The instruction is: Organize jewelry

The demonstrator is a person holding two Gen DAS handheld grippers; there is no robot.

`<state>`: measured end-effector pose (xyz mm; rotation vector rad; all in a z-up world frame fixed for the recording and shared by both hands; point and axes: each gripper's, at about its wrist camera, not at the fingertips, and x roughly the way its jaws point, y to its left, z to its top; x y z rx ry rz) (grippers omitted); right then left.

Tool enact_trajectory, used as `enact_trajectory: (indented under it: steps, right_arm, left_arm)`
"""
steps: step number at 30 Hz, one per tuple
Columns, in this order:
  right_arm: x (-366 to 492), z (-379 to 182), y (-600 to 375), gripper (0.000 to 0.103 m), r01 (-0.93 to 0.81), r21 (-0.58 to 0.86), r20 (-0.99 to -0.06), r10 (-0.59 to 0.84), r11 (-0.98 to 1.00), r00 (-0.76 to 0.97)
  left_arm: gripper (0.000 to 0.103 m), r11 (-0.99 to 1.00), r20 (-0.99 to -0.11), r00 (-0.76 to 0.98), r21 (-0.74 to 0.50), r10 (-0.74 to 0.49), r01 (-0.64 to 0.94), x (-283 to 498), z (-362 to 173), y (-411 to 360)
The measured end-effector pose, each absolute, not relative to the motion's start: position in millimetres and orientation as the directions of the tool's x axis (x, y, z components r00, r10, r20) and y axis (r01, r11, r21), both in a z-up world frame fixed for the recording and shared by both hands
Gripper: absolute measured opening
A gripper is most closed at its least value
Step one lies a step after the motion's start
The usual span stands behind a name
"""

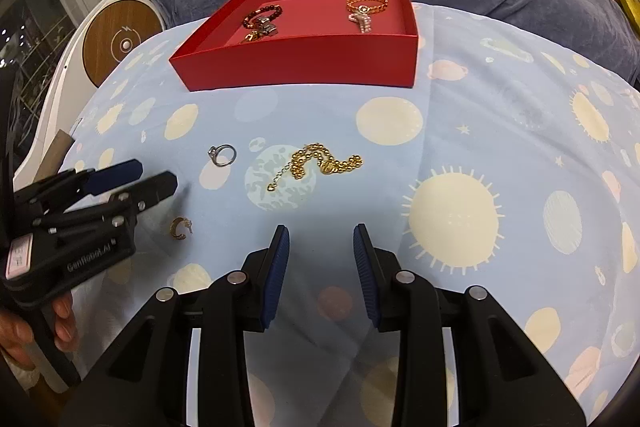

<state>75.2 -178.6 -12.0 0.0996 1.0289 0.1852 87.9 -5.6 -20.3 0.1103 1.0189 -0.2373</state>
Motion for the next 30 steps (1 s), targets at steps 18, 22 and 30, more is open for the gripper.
enact_trajectory:
  steps: [18, 22, 30]
  right_arm:
    - [73.4, -11.3, -185.5, 0.032, -0.093, 0.164, -0.846, 0.188, 0.982, 0.498]
    - [79.2, -11.1, -185.2, 0.032, -0.089, 0.167, -0.846, 0.189, 0.982, 0.499]
    - [91.7, -9.5, -177.4, 0.032, -0.100, 0.166, -0.839, 0.194, 0.981, 0.509]
  left_arm:
    - [0.000, 0.955, -0.853, 0.489, -0.034, -0.181, 0.294, 91.7, -33.2, -24.9]
    - [0.000, 0.963, -0.850, 0.500, -0.030, -0.166, 0.268, 100.6, -32.9, -19.8]
    - [0.000, 0.975, -0.844, 0.521, -0.014, -0.129, 0.220, 117.0, -33.0, -11.0]
